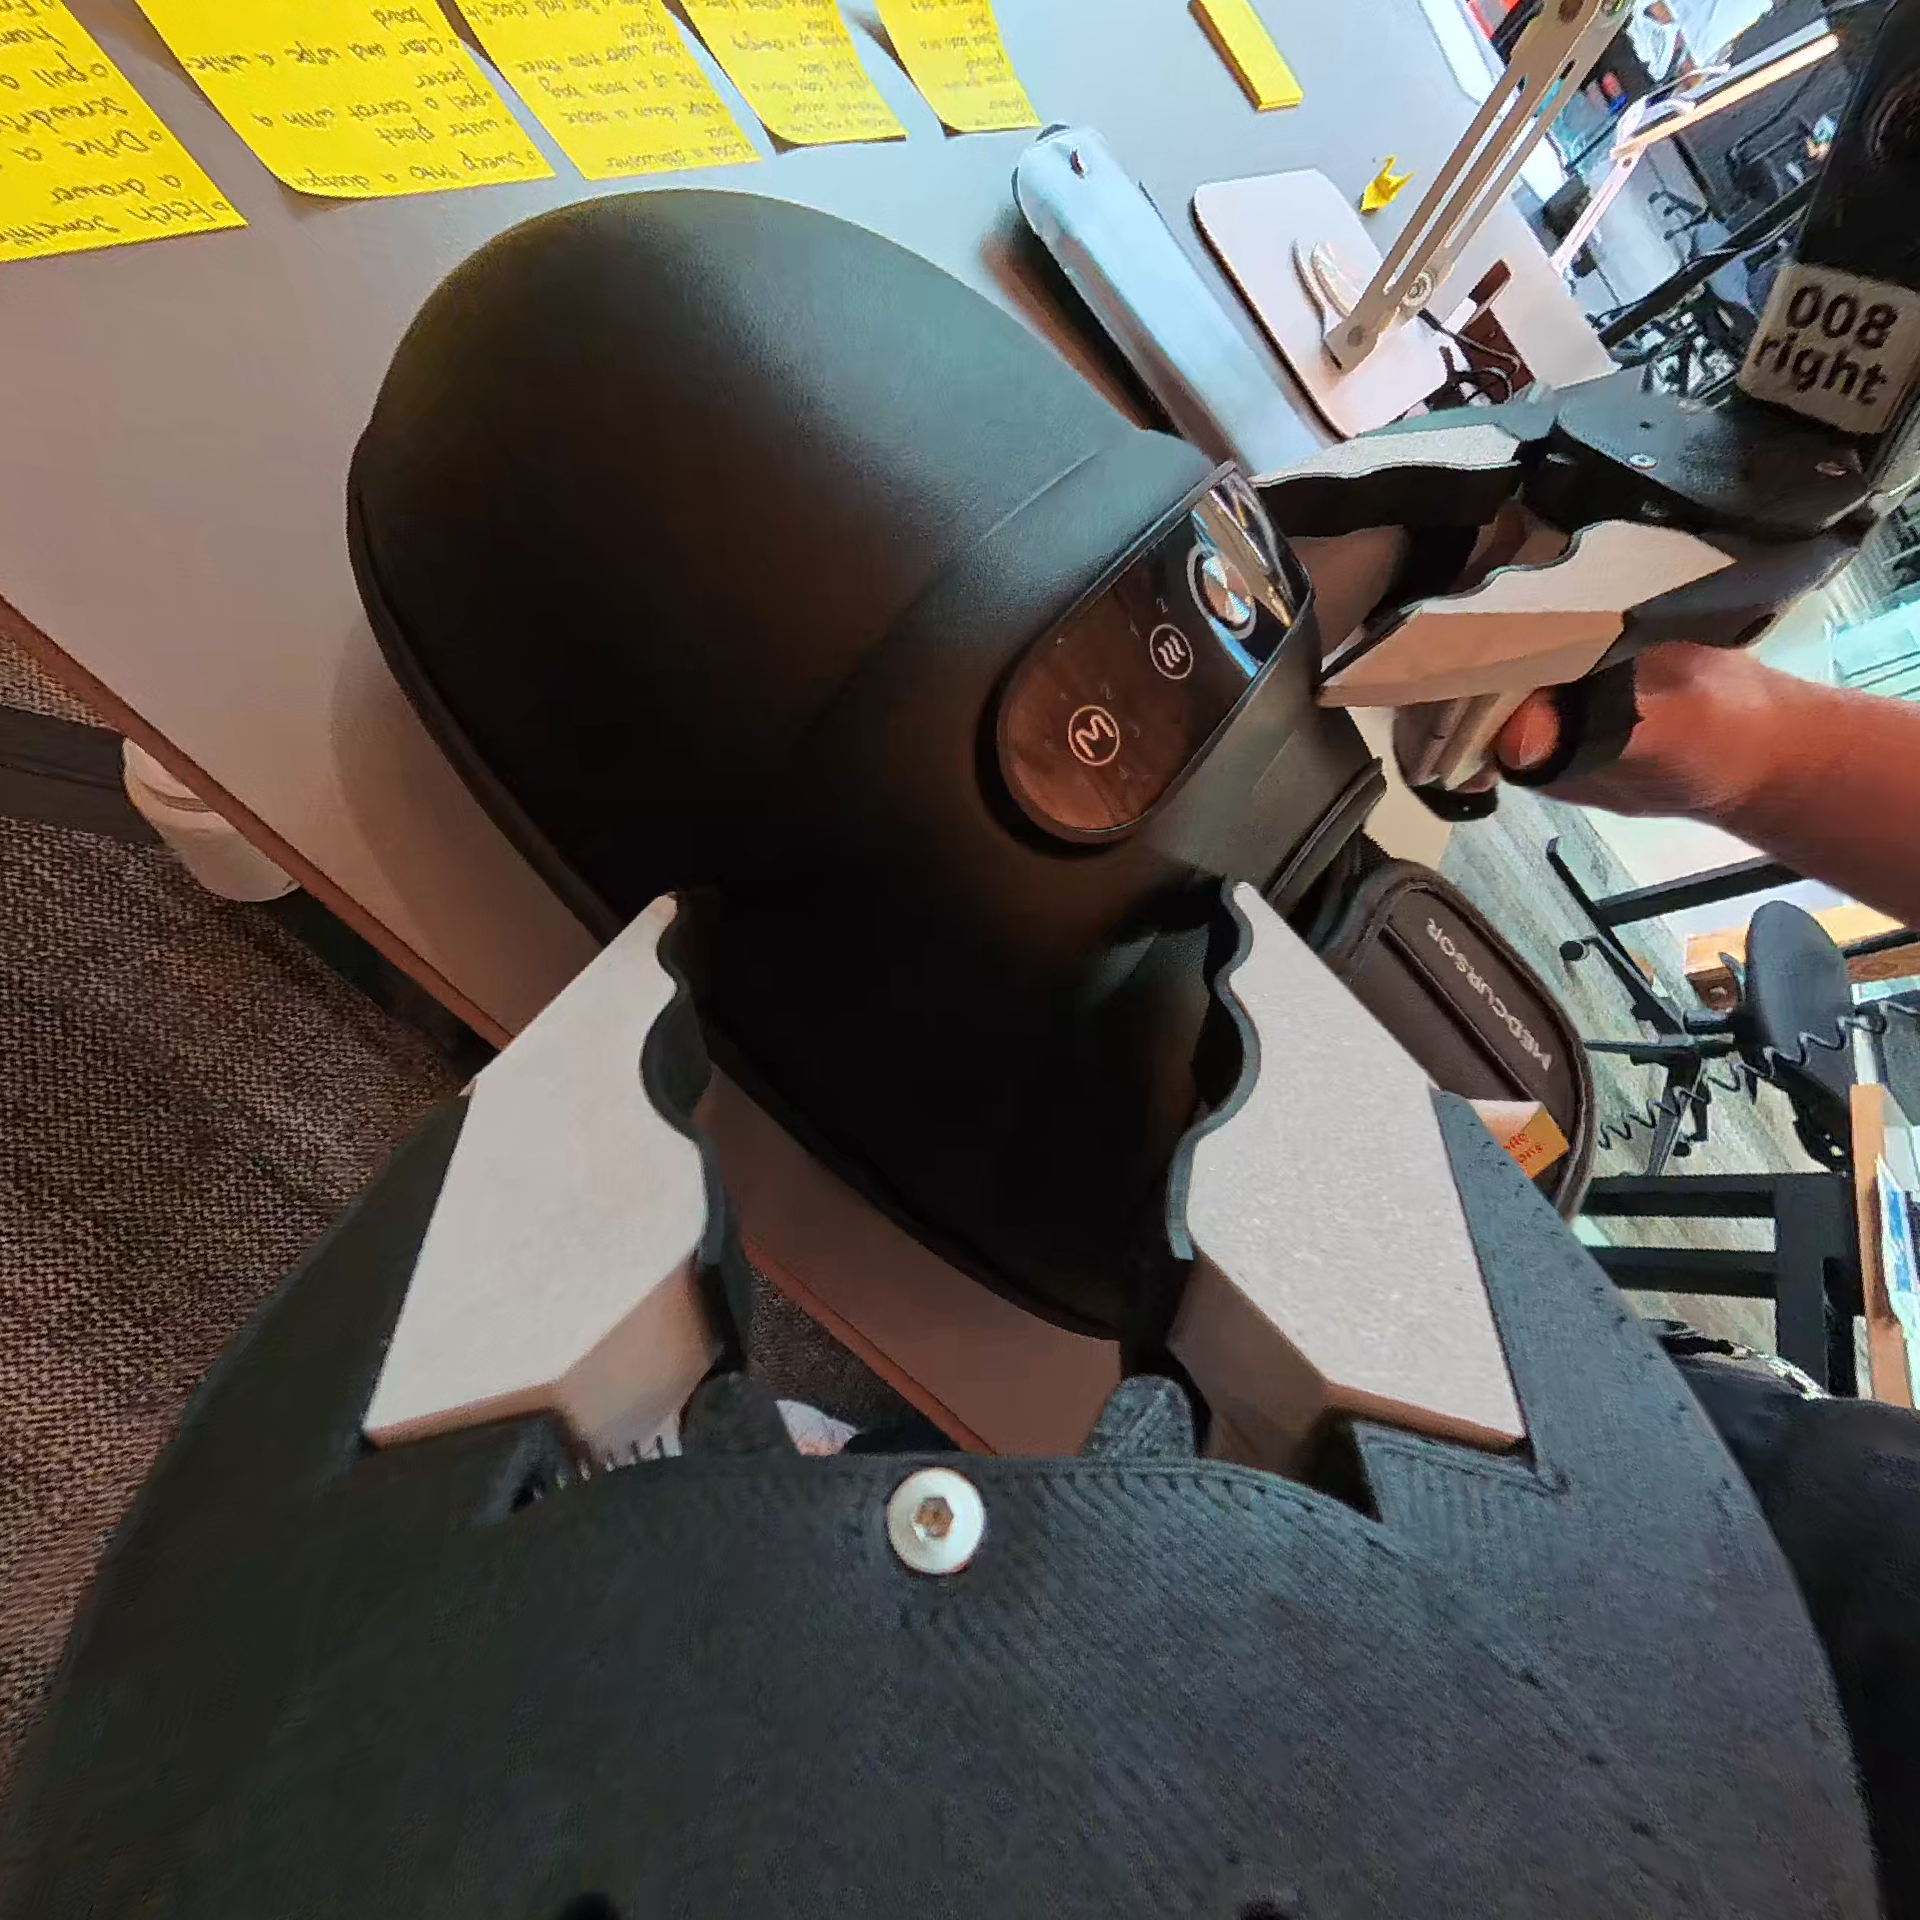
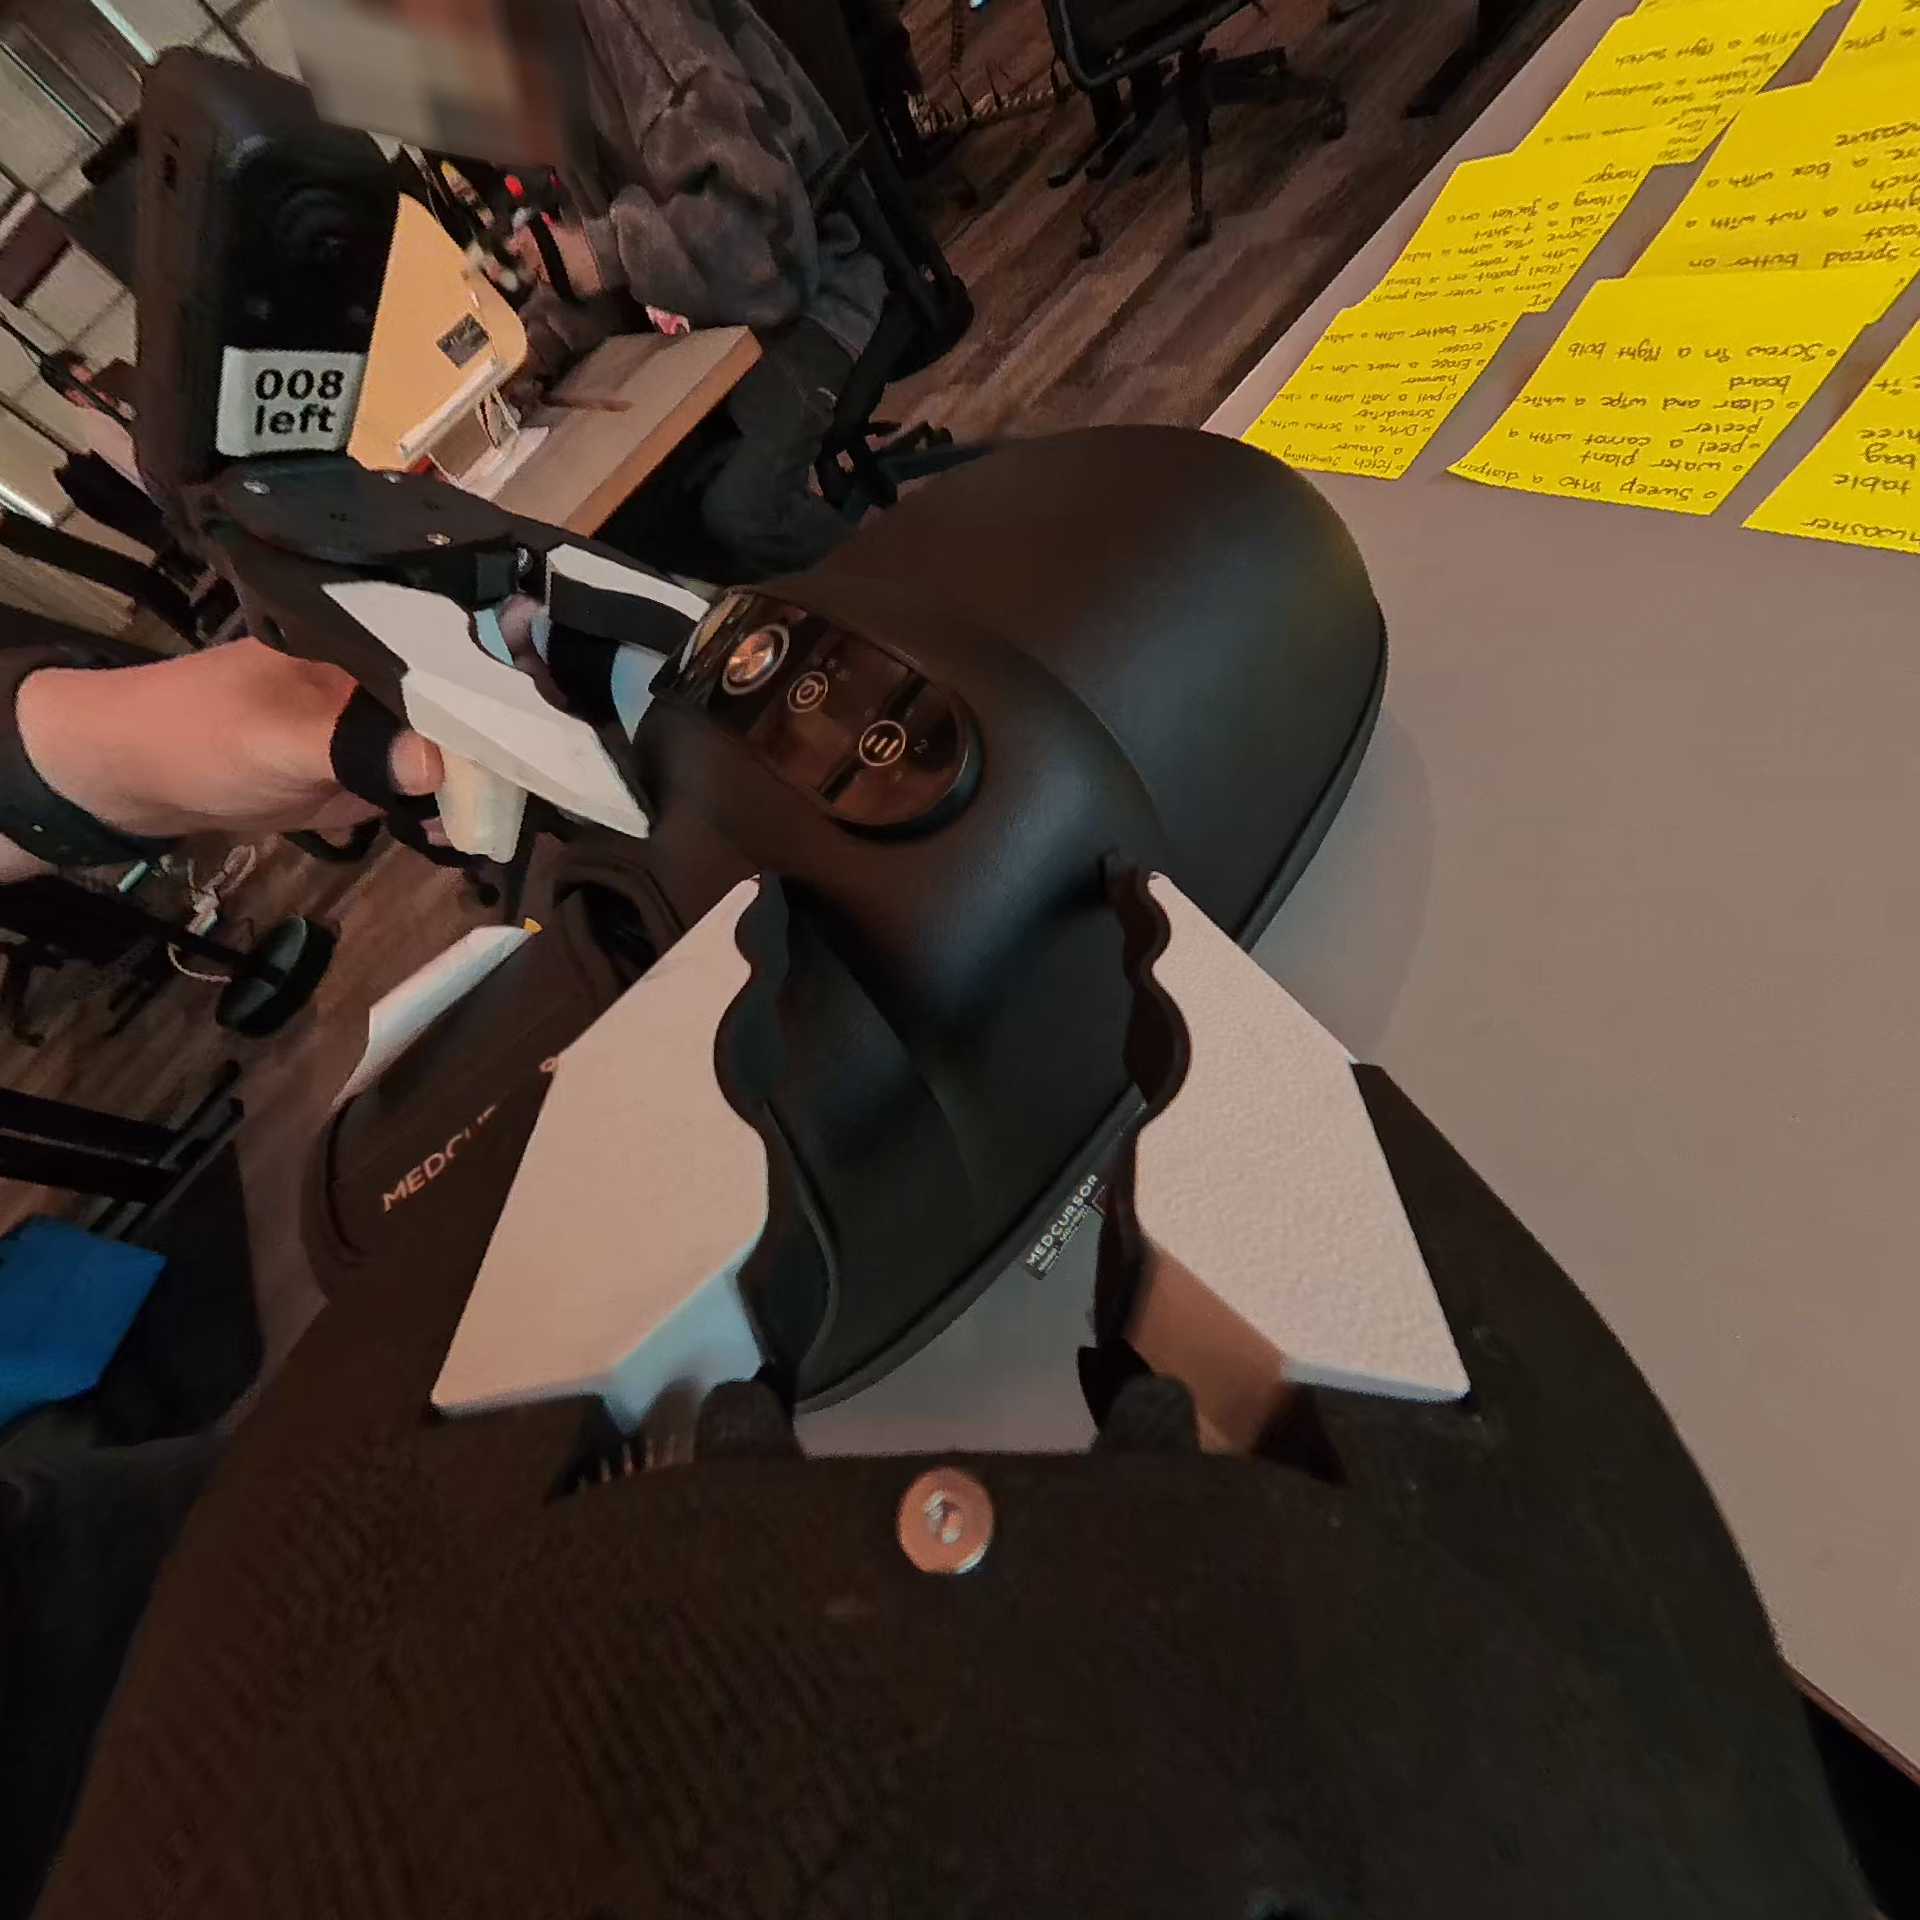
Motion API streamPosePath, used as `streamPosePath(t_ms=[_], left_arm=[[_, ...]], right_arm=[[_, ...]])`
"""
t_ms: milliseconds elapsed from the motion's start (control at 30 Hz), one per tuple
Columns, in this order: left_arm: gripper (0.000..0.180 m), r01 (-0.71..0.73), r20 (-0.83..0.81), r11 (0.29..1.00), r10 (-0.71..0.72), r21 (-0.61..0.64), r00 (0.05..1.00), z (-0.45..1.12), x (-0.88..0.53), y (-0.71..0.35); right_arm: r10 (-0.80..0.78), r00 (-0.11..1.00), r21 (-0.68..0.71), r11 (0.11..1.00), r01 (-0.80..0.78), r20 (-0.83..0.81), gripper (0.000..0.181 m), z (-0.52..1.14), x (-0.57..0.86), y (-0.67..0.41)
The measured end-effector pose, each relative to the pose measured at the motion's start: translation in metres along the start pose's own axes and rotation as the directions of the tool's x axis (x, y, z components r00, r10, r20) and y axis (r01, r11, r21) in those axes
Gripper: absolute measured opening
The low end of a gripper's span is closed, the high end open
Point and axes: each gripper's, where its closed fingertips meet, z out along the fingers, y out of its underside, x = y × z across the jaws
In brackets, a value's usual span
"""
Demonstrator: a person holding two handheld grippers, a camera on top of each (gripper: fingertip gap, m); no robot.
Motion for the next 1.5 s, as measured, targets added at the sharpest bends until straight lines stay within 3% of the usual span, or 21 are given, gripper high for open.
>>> streamPosePath(t_ms=[67, 133, 200, 333, 400, 567, 767, 933, 1233, 1433, 1500], left_arm=[[0.098, 0.025, -0.025, 1.000, -0.025, 0.006, 0.999, -0.003, 0.002, -0.003], [0.078, 0.032, -0.038, 0.998, -0.030, 0.048, 0.999, -0.010, 0.002, -0.011], [0.072, 0.032, -0.039, 0.990, -0.027, 0.141, 0.999, -0.015, 0.003, -0.014], [0.082, -0.001, -0.017, 0.986, 0.004, 0.166, 1.000, -0.012, 0.003, -0.010], [0.076, -0.049, -0.011, 0.986, 0.051, 0.159, 0.999, -0.017, 0.007, -0.015], [0.080, -0.112, -0.007, 0.929, 0.122, 0.354, 0.992, -0.052, 0.028, -0.050], [0.083, -0.339, -0.041, 0.894, 0.366, 0.293, 0.930, -0.020, 0.141, -0.056], [0.074, -0.549, -0.100, 0.810, 0.575, 0.206, 0.812, 0.079, 0.261, -0.048], [0.055, -0.535, -0.143, 0.845, 0.531, 0.015, 0.835, 0.268, 0.367, -0.036], [0.057, -0.675, -0.080, 0.719, 0.672, -0.169, 0.736, 0.343, 0.374, -0.059], [0.046, -0.687, -0.095, 0.688, 0.687, -0.235, 0.720, 0.369, 0.371, -0.065]], right_arm=[[0.041, 0.999, 0.036, 0.999, -0.041, 0.014, 0.066, -0.002, -0.001, -0.004], [0.087, 0.996, 0.093, 0.992, -0.087, 0.010, 0.053, -0.007, -0.004, -0.012], [0.121, 0.993, 0.178, 0.976, -0.122, 0.018, 0.040, -0.013, -0.008, -0.016], [0.101, 0.993, 0.190, 0.978, -0.087, -0.066, 0.046, -0.012, -0.006, -0.005], [0.091, 0.991, 0.168, 0.983, -0.073, -0.102, 0.047, -0.017, -0.007, -0.002], [0.064, 0.960, 0.263, 0.965, 0.010, -0.272, 0.050, -0.084, -0.021, 0.023], [-0.031, 0.843, 0.155, 0.978, 0.136, -0.538, 0.049, -0.211, -0.047, 0.139], [0.074, 0.759, 0.181, 0.982, 0.059, -0.647, 0.048, -0.318, -0.047, 0.217], [0.108, 0.664, 0.201, 0.978, 0.065, -0.740, 0.048, -0.457, -0.006, 0.256], [0.196, 0.648, 0.284, 0.958, 0.033, -0.736, 0.048, -0.479, 0.036, 0.246], [0.178, 0.649, 0.257, 0.966, 0.028, -0.740, 0.051, -0.470, 0.058, 0.239]])
